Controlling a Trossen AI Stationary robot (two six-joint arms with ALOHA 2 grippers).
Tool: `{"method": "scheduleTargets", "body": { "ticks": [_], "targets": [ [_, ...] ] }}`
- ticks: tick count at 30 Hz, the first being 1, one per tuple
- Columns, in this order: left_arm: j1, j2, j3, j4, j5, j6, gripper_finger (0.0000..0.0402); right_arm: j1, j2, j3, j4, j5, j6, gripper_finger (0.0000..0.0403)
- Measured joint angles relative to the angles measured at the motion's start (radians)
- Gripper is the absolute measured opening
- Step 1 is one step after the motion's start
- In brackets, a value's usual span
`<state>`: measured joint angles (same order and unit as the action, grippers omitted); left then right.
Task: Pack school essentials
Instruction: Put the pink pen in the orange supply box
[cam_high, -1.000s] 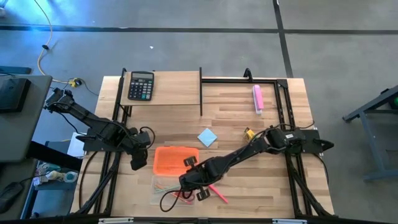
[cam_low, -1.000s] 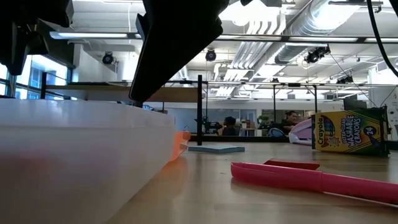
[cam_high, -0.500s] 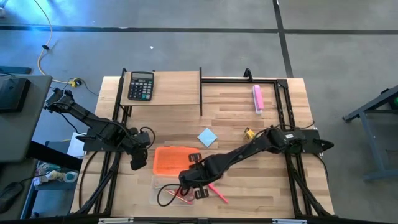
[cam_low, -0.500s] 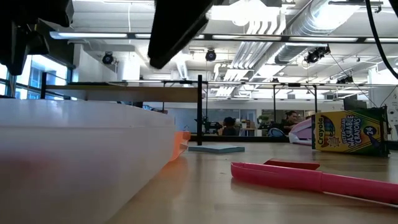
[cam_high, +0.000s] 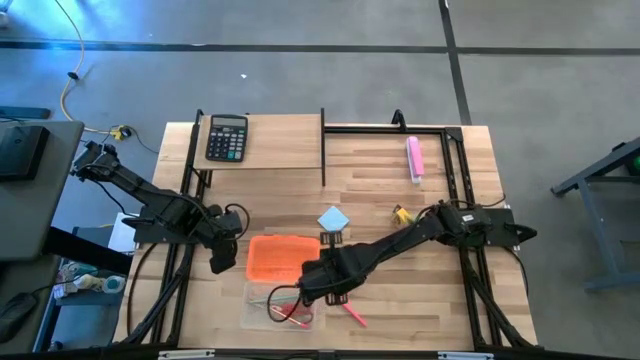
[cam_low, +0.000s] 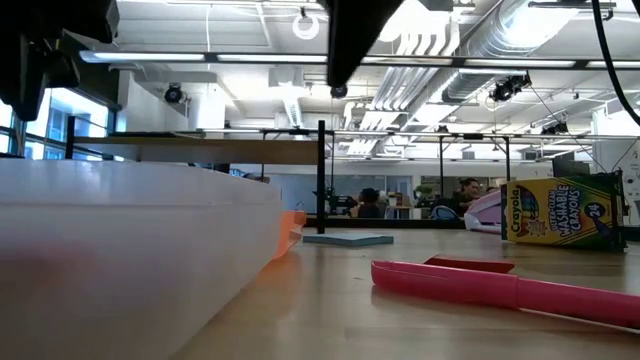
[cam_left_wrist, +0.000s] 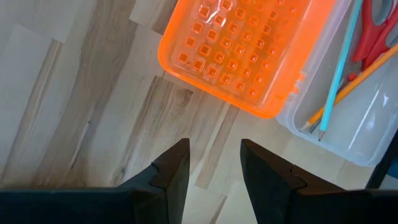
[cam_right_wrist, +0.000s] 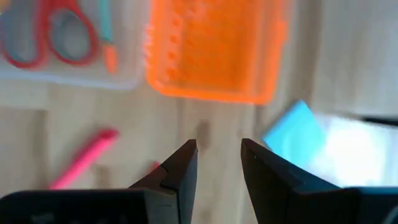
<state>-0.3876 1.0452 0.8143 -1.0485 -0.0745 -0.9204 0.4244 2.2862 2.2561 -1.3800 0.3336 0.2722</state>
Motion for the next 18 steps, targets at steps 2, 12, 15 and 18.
{"method": "scheduleTargets", "body": {
  "ticks": [2, 12, 15, 18],
  "targets": [
    [0.000, 0.000, 0.000, 0.000, -0.011, 0.000, 0.0131, 0.000, -0.013, 0.000, -0.029, 0.030, 0.017, 0.0116],
    [0.000, 0.000, 0.000, 0.001, -0.019, 0.008, 0.0131, -0.001, -0.087, -0.016, -0.182, 0.144, 0.108, 0.0116],
    [0.000, 0.000, 0.000, 0.002, -0.019, 0.018, 0.0131, -0.005, -0.118, -0.056, -0.190, 0.148, 0.139, 0.0116],
    [0.000, 0.000, 0.000, 0.002, -0.019, 0.017, 0.0131, -0.005, -0.171, -0.145, -0.175, 0.134, 0.184, 0.0116]
  ]
}}
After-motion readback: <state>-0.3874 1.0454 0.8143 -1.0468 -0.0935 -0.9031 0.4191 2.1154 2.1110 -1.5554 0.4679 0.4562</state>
